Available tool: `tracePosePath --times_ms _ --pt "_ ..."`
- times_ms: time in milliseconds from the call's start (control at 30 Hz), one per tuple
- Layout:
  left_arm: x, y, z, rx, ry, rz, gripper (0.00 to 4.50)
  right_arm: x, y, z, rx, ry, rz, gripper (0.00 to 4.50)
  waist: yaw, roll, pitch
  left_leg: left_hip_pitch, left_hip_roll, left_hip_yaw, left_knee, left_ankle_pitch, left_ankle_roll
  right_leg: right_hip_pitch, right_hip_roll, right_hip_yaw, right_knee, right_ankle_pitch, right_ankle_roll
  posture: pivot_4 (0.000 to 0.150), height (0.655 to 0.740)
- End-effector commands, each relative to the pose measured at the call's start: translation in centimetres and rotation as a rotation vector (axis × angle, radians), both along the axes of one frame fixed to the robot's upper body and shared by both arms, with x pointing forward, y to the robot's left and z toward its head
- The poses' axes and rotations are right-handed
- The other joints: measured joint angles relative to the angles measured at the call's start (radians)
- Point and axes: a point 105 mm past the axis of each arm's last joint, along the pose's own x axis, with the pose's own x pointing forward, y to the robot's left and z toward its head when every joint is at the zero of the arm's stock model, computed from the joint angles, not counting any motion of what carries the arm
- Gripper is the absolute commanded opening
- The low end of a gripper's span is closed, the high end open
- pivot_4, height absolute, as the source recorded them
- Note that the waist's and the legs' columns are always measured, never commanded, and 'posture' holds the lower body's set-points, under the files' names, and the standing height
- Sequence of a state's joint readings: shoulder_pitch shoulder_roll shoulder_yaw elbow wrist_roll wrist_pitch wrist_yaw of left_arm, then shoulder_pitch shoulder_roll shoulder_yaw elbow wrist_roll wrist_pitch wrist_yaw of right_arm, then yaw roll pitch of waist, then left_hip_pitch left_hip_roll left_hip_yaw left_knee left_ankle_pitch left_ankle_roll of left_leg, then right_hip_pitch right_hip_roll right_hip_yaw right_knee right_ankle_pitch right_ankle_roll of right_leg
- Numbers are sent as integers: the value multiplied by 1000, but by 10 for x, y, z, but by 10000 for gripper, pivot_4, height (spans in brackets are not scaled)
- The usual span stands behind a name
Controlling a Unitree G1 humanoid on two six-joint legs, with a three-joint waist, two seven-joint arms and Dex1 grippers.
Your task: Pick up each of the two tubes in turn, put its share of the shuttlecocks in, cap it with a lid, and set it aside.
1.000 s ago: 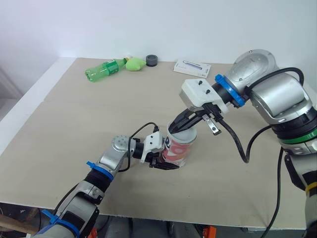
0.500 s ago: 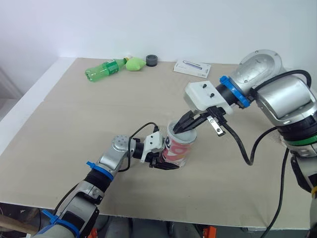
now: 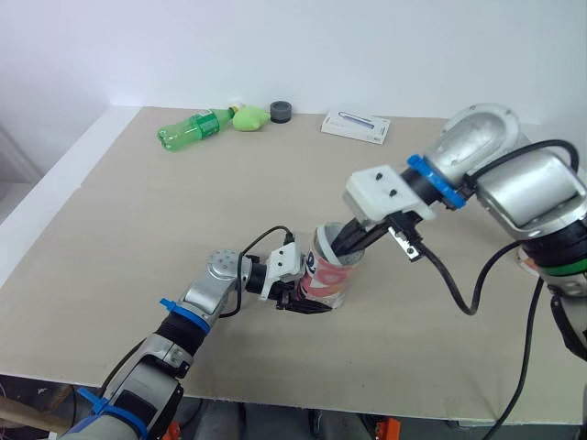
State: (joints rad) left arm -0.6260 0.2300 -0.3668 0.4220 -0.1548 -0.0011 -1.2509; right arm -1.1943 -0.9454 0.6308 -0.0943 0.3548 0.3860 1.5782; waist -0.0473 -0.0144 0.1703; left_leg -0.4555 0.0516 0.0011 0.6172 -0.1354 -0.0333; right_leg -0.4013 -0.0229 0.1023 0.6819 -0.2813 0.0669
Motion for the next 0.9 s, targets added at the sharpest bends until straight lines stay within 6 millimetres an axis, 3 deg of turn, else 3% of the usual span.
tracePosePath --times_ms 33,267,400,567,600,767,900 --pt "-1 8 -17 63 41 25 28006 -5 -1 1 -38 -5 40 509 0 0 0 0 0 0 0 0 0 0 0 0 0 0 0 1500 7294" --pt "-2 8 -17 63 44 25 28006 4 -2 20 12 -56 21 509 0 0 0 -1 0 0 0 0 0 0 0 0 0 0 0 1500 7294" --pt "-2 8 -17 62 43 28 28006 -4 -5 31 53 -47 45 509 0 0 0 -1 0 0 0 0 0 -1 0 0 0 0 0 1500 7294" --pt "1 8 -16 61 41 35 28006 -9 -14 40 111 -26 11 16047 0 0 0 -2 0 0 -1 0 0 -1 0 0 0 2 1 1500 7294" --pt "1 9 -16 61 40 34 28006 -10 -16 41 119 -25 7 23121 0 0 0 -2 0 0 -1 0 0 -1 0 0 0 2 1 1500 7294" --pt "3 9 -16 65 39 31 28006 -11 -18 58 202 -34 -34 44030 0 0 0 -2 0 0 0 0 0 -1 0 0 0 0 0 1500 7294" --pt "4 8 -16 66 36 28 28006 -5 -14 65 258 -43 -71 44030 0 0 0 -2 0 0 0 0 0 -1 0 0 0 0 0 1500 7294"
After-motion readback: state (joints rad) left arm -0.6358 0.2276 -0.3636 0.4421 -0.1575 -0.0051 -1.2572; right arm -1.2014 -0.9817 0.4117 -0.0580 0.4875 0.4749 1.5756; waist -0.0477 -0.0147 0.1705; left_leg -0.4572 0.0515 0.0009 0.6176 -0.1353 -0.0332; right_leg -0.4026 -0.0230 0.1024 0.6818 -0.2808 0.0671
